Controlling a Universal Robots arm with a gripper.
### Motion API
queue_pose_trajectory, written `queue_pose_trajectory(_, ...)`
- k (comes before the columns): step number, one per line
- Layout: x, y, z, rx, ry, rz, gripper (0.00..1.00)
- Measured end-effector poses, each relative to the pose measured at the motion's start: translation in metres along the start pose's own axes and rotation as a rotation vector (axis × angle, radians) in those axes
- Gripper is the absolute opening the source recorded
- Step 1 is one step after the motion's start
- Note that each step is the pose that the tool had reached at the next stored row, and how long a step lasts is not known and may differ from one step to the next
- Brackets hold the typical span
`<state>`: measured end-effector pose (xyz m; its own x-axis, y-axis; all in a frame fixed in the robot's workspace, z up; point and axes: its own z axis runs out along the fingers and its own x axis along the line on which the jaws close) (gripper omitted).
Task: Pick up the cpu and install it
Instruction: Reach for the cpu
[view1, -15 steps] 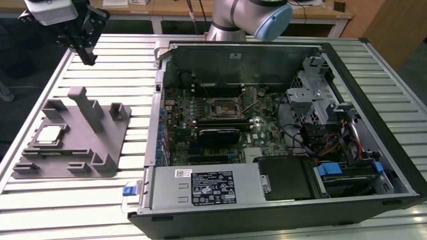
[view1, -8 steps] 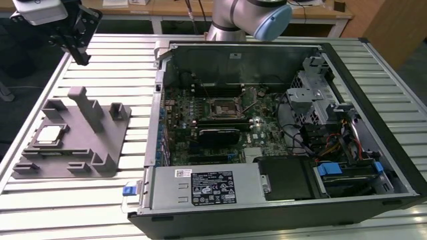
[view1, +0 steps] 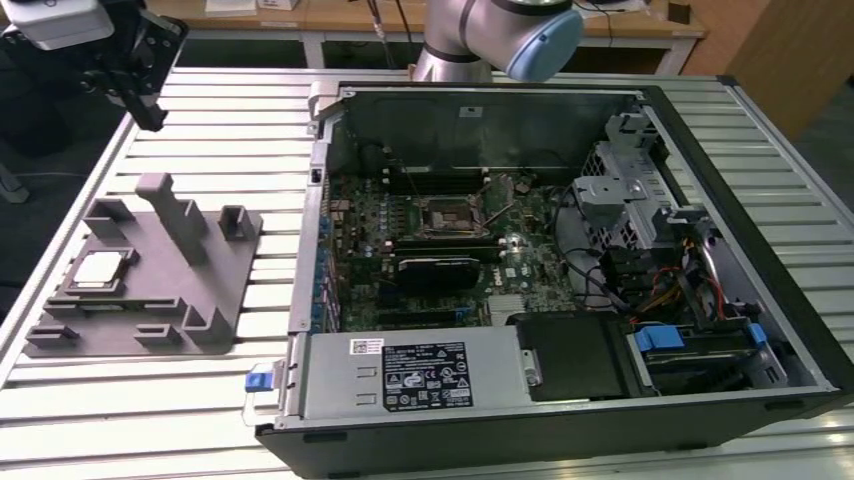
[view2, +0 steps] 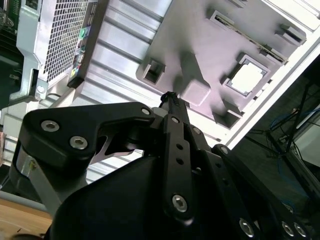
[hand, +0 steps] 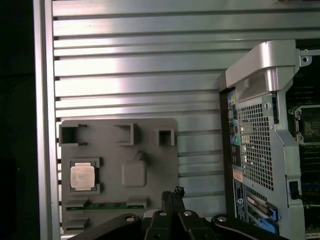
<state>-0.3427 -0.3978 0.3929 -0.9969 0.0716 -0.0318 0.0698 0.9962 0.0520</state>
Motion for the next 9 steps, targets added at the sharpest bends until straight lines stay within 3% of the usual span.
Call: queue_pose_trajectory(9,0.0108,-0.0008,-0.0003,-0.0001,-0.0001,0.000,0.11)
